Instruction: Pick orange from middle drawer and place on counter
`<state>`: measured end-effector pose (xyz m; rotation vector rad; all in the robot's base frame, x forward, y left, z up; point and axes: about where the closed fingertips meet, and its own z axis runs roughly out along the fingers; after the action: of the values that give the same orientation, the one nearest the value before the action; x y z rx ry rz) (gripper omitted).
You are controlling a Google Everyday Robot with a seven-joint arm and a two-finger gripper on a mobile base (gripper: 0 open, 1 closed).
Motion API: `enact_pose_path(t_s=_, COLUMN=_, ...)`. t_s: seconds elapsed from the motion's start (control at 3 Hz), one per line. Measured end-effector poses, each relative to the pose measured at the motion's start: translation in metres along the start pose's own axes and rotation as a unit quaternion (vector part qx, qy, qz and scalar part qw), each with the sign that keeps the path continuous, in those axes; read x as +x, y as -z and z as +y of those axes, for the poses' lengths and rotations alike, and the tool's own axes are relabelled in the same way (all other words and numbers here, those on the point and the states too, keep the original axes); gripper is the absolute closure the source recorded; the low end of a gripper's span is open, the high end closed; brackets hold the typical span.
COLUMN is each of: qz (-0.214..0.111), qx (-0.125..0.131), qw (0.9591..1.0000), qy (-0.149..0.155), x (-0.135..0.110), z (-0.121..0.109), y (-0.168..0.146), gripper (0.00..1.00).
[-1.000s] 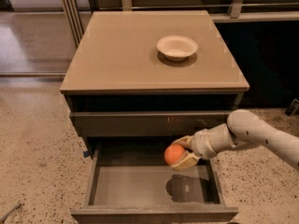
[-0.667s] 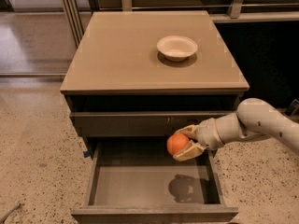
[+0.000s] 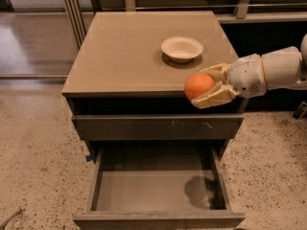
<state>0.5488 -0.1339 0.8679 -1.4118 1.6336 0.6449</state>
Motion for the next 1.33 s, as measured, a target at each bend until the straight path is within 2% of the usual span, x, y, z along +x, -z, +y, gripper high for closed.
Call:
enact_pose_path(t_s=0.33, qz=0.006, qx=0.008, qw=1.0, qy=-0.002, x=0.0, z=-0.004, y=0.0, gripper=1.0)
enact_pose_path(t_s=0.67, qz=0.023, qx=0.033, qw=0.9992, qy=-0.007, x=0.0, z=-0.019, y=0.002, gripper=1.0)
enact_pose_path(t_s=1.33, qz=0.052, qx=0.095, qw=0.9939, qy=-0.02, x=0.009, z=-0.074, y=0.009, gripper=1.0)
